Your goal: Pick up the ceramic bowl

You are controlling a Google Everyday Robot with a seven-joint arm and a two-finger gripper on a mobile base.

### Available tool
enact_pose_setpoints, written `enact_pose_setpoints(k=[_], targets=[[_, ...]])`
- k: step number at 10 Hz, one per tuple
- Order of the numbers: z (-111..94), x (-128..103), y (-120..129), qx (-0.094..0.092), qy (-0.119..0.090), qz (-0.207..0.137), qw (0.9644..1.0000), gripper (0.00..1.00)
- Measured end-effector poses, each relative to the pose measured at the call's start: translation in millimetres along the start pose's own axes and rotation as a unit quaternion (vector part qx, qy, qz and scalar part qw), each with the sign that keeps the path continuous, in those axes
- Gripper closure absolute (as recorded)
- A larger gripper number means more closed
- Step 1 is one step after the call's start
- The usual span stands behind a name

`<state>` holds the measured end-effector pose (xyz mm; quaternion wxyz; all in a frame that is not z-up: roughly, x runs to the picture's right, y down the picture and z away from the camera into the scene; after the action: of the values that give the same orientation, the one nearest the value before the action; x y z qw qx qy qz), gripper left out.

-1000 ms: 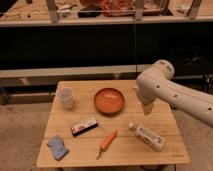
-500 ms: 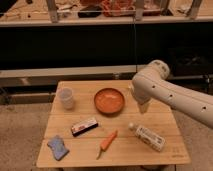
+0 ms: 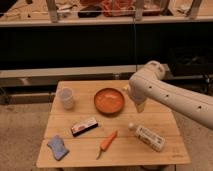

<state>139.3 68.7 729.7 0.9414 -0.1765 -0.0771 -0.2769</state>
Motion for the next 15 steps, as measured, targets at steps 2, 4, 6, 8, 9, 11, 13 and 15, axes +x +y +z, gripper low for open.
enact_pose_setpoints(k=[2,4,6,8,9,11,13,15], targets=[[5,-4,-3,0.002,-0.005,-0.017,0.9998,0.2],[14,-10,-8,0.005,-0.011,-0.038,0.9992,0.2],[18,-11,-10,0.005,-0.015,-0.053,0.9985,0.2],[26,-13,-12,0.008,-0.024,-0.071,0.9971,0.2],[30,-14,-14,0.009,-0.027,-0.079,0.9964,0.2],[36,-17,-17,0.011,-0.034,-0.094,0.9949,0.2],[46,-17,-18,0.017,-0.043,-0.109,0.993,0.2],[53,-20,-21,0.021,-0.05,-0.124,0.9908,0.2]])
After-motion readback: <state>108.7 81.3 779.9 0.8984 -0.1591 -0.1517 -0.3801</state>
